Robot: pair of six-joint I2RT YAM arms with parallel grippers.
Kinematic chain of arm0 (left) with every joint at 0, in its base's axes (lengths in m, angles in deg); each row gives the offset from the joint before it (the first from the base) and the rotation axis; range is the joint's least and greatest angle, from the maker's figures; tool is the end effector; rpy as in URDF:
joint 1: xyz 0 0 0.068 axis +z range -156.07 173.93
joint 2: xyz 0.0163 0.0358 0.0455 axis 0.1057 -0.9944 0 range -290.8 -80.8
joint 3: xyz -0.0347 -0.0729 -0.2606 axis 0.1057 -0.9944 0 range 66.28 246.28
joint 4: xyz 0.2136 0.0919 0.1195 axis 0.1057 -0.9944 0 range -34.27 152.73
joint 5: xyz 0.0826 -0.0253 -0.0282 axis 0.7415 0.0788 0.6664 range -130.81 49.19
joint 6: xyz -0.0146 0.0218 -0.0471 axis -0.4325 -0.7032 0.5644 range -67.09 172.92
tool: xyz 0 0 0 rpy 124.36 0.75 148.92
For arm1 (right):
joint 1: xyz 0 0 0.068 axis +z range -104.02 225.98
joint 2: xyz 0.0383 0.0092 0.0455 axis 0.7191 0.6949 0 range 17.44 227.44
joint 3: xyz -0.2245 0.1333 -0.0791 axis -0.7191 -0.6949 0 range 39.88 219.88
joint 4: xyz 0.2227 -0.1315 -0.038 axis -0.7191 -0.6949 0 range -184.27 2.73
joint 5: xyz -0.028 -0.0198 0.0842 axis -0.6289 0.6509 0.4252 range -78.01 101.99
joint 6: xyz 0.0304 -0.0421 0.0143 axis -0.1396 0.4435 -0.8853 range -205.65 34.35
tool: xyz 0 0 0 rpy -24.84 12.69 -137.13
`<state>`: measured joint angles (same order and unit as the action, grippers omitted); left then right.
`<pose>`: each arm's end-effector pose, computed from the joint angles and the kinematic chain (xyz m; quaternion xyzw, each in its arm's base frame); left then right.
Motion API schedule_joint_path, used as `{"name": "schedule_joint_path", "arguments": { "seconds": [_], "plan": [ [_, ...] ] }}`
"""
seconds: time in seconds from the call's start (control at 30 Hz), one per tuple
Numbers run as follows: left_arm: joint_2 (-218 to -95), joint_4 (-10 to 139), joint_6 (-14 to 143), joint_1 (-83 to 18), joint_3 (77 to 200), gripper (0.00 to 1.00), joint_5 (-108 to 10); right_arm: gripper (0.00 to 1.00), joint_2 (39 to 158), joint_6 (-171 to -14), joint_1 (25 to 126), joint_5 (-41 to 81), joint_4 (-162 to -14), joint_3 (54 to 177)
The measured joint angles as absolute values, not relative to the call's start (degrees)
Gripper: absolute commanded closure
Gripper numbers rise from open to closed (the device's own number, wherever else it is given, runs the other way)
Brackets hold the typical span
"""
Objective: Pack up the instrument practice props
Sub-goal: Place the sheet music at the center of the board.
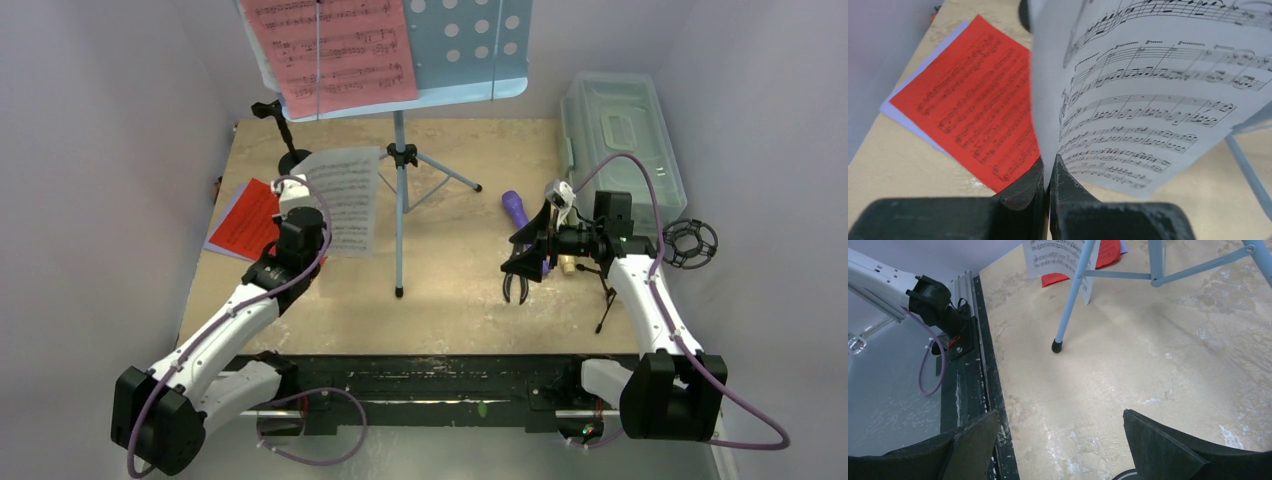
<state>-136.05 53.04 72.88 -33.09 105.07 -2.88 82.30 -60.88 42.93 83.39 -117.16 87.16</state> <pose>0.1997 -0.0774 0.2735 -0.1221 0.8117 0.0536 0.5686 0.2187 0.0221 0.2729 -0.3505 0.7033 0.4570 0.4167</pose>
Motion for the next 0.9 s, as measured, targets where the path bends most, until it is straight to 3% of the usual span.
{"name": "schedule_joint_path", "arguments": {
  "seconds": [0.67,0.77,0.9],
  "plan": [
    [-156.0,55.6,84.5,-6.3,109.7,0.98,-8.6,0.01,82.3,-57.9,42.9,83.2,-120.0,87.6],
    [-158.9,53.4,87.9,-5.2,111.4,0.82,-8.3,0.01,82.3,-57.5,42.9,83.2,-120.4,87.6],
    [-161.2,50.1,91.4,-3.9,113.3,0.44,-7.0,0.01,82.3,-57.2,42.9,83.2,-120.6,87.9]
  ]
}}
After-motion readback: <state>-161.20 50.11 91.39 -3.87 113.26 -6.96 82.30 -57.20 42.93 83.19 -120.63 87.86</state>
